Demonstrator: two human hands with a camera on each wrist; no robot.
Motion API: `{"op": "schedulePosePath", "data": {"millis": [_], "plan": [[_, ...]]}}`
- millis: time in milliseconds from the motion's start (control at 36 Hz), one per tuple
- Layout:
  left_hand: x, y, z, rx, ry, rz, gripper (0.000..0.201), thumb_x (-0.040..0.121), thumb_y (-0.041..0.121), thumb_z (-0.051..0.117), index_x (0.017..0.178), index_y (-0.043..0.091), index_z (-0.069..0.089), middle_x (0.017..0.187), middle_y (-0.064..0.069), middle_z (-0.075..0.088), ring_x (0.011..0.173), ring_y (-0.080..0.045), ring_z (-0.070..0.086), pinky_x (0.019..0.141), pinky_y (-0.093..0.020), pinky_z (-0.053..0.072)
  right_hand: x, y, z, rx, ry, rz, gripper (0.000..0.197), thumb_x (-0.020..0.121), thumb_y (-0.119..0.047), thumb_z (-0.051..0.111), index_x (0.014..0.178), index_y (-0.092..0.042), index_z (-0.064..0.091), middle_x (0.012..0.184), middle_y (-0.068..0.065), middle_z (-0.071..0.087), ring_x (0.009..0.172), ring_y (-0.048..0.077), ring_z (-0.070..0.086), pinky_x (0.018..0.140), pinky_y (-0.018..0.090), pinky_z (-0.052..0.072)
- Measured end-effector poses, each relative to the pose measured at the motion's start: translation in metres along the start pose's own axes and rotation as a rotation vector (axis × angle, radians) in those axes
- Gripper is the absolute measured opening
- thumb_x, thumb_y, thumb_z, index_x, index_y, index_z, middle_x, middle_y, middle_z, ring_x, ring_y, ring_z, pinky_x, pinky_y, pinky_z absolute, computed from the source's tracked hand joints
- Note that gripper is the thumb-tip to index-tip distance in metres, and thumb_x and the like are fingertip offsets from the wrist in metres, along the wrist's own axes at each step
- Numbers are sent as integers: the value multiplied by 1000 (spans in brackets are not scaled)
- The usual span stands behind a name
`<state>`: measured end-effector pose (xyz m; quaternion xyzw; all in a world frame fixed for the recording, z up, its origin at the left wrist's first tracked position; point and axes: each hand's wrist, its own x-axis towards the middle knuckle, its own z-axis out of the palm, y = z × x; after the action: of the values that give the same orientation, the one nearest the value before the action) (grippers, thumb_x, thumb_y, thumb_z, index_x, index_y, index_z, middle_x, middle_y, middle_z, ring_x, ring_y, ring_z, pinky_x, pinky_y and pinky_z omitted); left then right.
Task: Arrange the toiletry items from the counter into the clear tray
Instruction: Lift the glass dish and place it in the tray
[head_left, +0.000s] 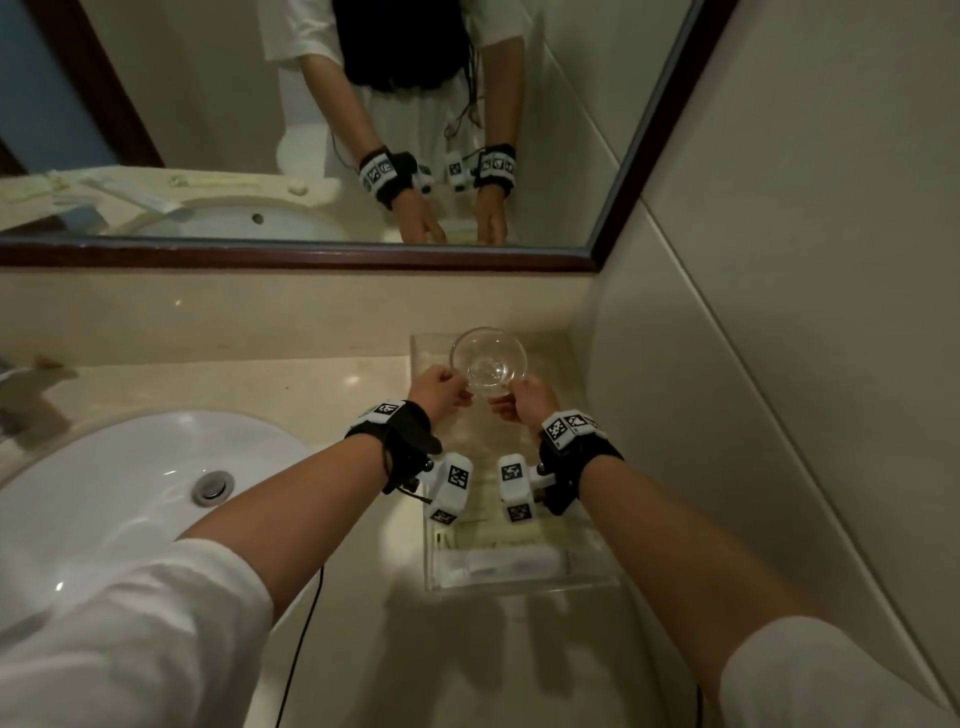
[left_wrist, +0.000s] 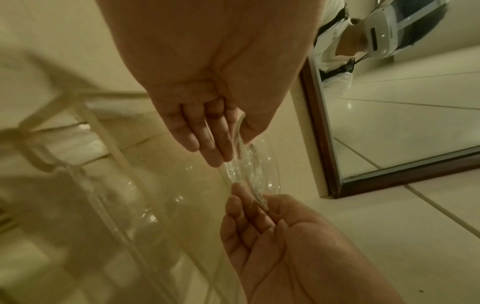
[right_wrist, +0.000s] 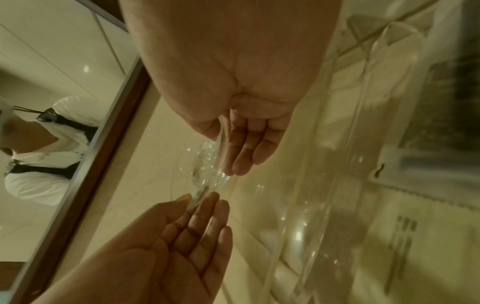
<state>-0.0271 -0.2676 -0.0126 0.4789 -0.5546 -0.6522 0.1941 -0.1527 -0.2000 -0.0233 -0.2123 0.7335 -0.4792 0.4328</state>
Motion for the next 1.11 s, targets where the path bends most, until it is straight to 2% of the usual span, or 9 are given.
{"op": "schedulePosePath", "data": {"millis": [111,250,444,500,583,694,750,917,1111], "plan": [[9,-1,11,-9,19,-6,16,94,8,48,79,11,51,73,-6,59,63,-12,56,42,-8,43,11,6,-10,-6,7,-11,17,97,-13,41,85,-11,52,71,10,62,41,6,59,50,22,47],[22,-5,18,7,21,-22,20,91,1,50,73,11,52,74,-8,59,68,-14,58,67,-22,48,21,11,-18,-35,23,-5,13,97,-12,40,92,-8,52,69,10,62,34,1,54,39,15,39],[34,-11,19,14,-30,-87,23,89,-3,49,69,8,53,59,-4,64,68,-19,57,77,-29,50,26,20,-22,-110,15,-26,20,99,-15,36,104,-5,53,68,5,63,33,-1,51,40,13,38],[35,-12,18,-1,-34,-90,22,89,-3,49,70,8,53,50,2,65,67,-18,58,73,-26,49,26,22,-23,-121,10,-31,16,99,-16,36,100,-8,51,67,3,62,33,-1,51,43,15,38],[33,-11,16,-21,-58,-85,19,90,-3,50,73,7,52,58,-2,66,63,-15,60,63,-19,49,26,22,-23,-129,6,-25,15,99,-18,36,99,-10,48,66,2,61,33,-1,51,43,16,38],[29,-13,16,-67,-35,-53,20,91,-2,51,73,7,49,53,2,65,45,1,61,49,-9,48,25,23,-20,-123,10,-16,18,100,-20,36,90,-13,48,65,1,61,42,9,53,48,20,39],[27,-15,16,-82,-27,-32,20,93,0,51,75,7,48,61,-1,64,45,3,61,49,-8,48,24,22,-19,-124,19,-18,22,100,-21,34,83,-16,47,64,2,60,45,11,53,49,22,39],[27,-16,14,-98,-44,-24,25,93,1,51,70,8,47,47,7,65,48,4,62,52,-8,49,28,24,-18,-105,3,-13,22,99,-23,35,80,-18,45,63,3,60,31,3,50,50,24,40],[25,-18,15,-138,-10,-34,25,92,2,54,69,10,47,46,4,64,51,2,64,68,-19,49,28,21,-20,-88,-40,-7,21,99,-24,36,82,-18,47,62,4,59,33,4,51,47,22,40]]}}
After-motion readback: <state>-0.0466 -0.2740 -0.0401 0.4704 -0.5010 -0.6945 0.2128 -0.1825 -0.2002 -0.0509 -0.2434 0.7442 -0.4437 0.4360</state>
